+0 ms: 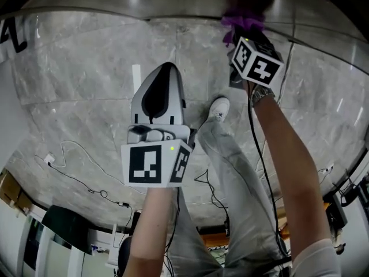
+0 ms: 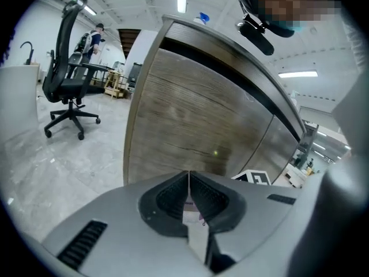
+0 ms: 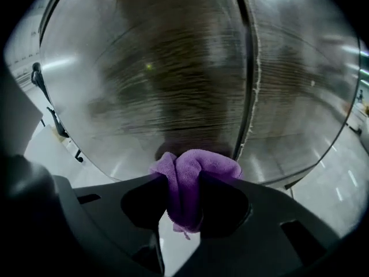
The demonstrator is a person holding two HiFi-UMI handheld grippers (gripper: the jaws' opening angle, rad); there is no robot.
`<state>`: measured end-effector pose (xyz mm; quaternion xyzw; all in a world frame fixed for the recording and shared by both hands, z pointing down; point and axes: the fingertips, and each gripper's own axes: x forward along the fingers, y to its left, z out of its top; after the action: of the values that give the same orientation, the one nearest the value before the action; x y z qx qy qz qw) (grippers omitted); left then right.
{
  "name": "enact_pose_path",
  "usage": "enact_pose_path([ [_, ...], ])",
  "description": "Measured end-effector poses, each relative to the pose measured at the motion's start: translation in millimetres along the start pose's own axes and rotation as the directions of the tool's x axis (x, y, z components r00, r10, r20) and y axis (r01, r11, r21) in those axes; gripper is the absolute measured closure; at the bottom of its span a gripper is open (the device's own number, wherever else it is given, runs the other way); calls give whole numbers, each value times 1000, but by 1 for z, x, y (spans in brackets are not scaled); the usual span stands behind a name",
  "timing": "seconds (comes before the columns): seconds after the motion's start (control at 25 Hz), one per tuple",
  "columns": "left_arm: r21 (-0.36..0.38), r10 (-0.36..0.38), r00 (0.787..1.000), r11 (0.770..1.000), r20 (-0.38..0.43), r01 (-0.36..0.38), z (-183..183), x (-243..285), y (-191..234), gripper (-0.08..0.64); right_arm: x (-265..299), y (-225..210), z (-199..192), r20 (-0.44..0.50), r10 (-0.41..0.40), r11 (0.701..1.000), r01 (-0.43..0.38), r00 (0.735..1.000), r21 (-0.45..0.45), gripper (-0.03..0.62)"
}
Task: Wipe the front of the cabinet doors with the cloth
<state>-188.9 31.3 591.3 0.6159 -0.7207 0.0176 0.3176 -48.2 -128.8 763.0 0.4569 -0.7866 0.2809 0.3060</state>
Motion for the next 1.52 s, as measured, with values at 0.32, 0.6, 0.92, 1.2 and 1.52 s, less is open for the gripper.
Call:
enact_pose_path([
  [0.32, -3, -20, 1000, 1000, -10, 20, 19, -23, 57, 543, 10, 115, 6, 13, 117, 990, -116, 993, -84, 457],
  [0.6, 2, -11, 1000, 1000, -29, 12, 38, -52, 130, 543, 27, 222, 10, 18, 181, 981, -180, 983, -71, 459],
  [0.92, 1, 75, 997, 997, -14, -75, 59, -71, 212, 543, 44, 307, 1, -20, 247, 965, -247, 969, -89, 458],
  [1.2, 1, 76, 997, 997, -1, -76, 54, -65, 185, 543, 28, 318, -1, -23, 331, 933, -330, 943, -143, 458],
  [1.52, -7, 7, 1000, 1000, 16, -7, 41, -31, 65, 543, -6, 199, -14, -71, 279, 951, -285, 958, -121, 457],
])
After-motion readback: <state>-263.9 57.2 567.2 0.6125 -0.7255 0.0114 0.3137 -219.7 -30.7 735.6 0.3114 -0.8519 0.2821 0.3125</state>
